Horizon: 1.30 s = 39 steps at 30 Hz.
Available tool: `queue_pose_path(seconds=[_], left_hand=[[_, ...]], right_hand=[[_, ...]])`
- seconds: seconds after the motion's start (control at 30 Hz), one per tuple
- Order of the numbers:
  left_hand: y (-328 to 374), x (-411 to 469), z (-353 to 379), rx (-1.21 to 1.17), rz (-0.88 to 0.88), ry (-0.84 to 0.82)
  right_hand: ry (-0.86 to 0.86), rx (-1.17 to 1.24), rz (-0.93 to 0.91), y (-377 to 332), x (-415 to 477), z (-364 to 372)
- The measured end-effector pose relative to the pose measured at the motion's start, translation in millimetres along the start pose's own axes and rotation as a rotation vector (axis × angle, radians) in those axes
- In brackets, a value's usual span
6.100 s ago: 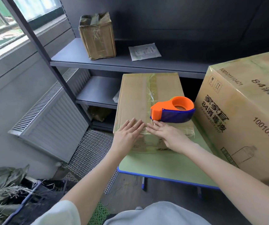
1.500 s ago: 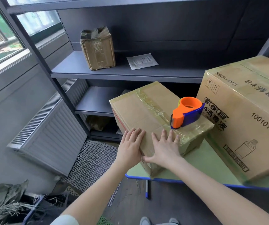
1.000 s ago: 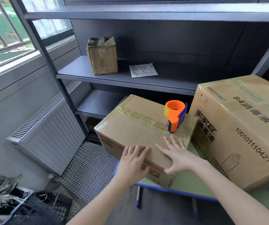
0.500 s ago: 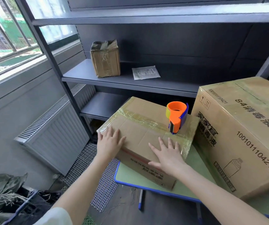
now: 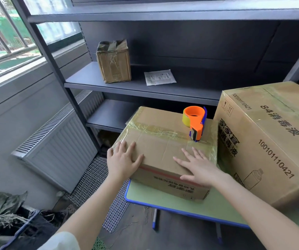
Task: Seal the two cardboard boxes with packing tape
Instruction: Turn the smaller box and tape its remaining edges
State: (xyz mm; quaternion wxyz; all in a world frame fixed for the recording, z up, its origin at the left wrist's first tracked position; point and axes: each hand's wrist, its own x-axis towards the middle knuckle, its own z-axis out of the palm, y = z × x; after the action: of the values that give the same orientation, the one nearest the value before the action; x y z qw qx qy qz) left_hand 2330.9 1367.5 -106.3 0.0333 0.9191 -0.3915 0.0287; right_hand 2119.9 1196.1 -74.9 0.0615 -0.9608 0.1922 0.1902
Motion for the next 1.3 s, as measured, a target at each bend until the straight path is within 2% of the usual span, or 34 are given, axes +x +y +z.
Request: queue_pose_path(seconds=[0.2,0.3,0.5,0.7,0.87,1.0,1.1,1.13,1.3], left_hand=[[21,-42,-4,0.11,0.014,0.023],[22,-35,-11,0.061,-0.017,0.044],[26,-19,-10,-0.019,0.005,-0.045],[31,-45,-5,0.023,-0.025,-0.019],[46,-73,-10,0.098,-0.021,-0.037],[70,-94,-22,0.161,0.022,-0.056],[90,-107,-35,0.175,0.148,0.003],[93,-106,-37,0.164,0.201,-0.031],[59,-76,-52,0.077,0.43,-0.151]], right_hand=[[-0.072,0.02,0.061,31,-12,-13],[-0.034,0.02,0.099,14,-9,-17],[0.04,-0.011,-0.006,-29,4,-11],[0.043,-0.098,-0.077,-16,-3,-4],[0.109,-0.113,-0.141,4,-8,-7],[0.139,-0.19,-0.067,27,-8,-10],[0.178,-0.224,0.094,38,-8,-13],[0.198,-0.218,0.128,37,-8,-13],[0.176,-0.08,0.081,9,-4,-4]])
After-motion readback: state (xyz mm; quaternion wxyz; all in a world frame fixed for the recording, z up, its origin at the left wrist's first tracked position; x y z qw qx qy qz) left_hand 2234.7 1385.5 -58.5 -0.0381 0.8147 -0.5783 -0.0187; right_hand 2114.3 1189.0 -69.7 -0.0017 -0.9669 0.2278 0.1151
